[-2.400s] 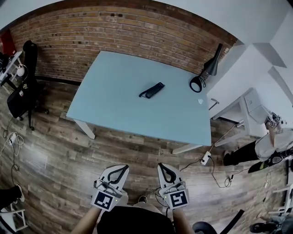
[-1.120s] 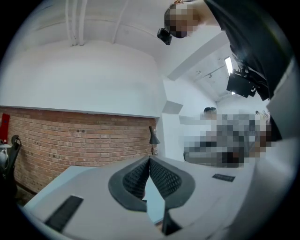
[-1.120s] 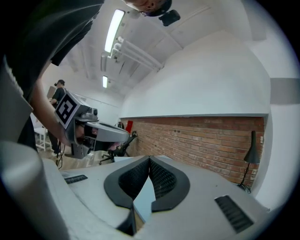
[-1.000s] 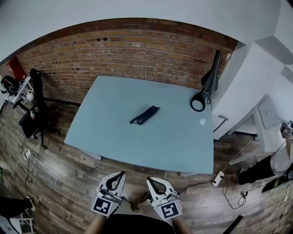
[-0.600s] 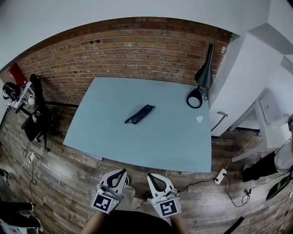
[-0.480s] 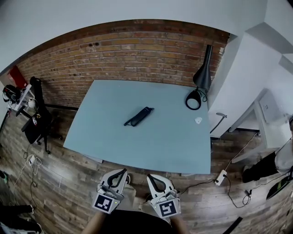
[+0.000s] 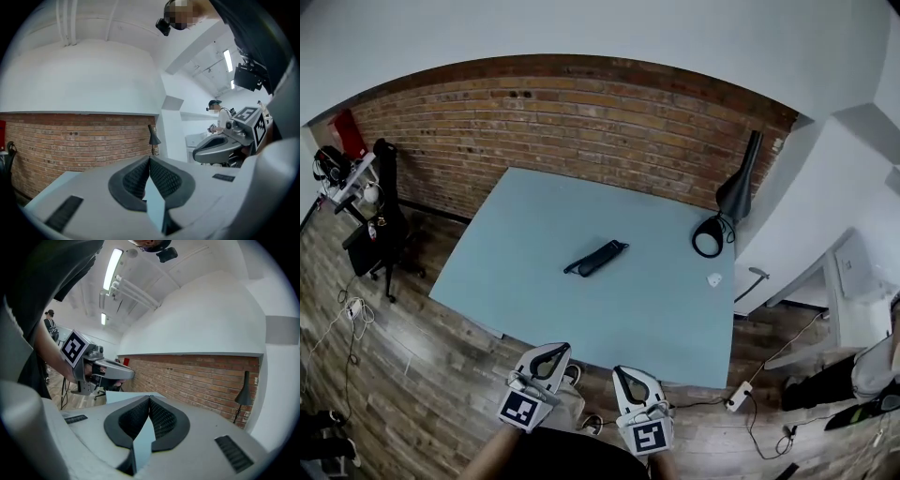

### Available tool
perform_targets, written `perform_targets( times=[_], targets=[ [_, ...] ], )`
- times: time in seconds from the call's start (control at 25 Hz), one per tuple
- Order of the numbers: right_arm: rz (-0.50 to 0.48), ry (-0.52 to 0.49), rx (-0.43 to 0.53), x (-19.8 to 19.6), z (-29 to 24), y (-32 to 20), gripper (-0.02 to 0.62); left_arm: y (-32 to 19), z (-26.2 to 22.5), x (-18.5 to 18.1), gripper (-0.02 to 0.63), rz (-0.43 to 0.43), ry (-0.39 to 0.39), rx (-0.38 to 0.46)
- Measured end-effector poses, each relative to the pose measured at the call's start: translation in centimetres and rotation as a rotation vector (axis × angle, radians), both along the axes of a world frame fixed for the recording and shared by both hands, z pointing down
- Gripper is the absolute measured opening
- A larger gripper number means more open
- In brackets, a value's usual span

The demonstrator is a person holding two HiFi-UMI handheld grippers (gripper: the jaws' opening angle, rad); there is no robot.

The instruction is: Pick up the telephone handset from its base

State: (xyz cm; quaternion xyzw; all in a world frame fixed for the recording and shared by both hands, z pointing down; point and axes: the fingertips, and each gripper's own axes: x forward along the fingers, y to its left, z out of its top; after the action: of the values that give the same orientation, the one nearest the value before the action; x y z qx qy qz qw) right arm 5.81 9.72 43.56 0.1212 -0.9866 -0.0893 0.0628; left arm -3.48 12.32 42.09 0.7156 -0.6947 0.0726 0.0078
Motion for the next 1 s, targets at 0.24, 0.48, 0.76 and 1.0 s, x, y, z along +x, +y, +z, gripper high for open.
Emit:
perform_targets(
  times=[0.24,0.48,0.76,1.0],
  targets=[
    [-0.036,0.086,0.002,-3.2,0.8,-0.4,0.023,-1.9,1.7,-2.2,0.006,0.027,0.044,0.009],
    [-0.087,0.146,0.047,-7.7,0.7,-1.8,0.023,-5.2,2.9,-6.3,0.006,0.025,0.09,-0.027],
    [-0.054,0.134,-0.029,-14.0,0.4,-3.7,0.023,-8.8,4.8,-12.8,0.035,0.049,0.078,-0.077],
    [-0.034,0.187,-0.048,-18.4,1.6,-5.2,0.023,-11.6,6.8,-17.6,0.037,0.103,0.083,-0.099]
  ],
)
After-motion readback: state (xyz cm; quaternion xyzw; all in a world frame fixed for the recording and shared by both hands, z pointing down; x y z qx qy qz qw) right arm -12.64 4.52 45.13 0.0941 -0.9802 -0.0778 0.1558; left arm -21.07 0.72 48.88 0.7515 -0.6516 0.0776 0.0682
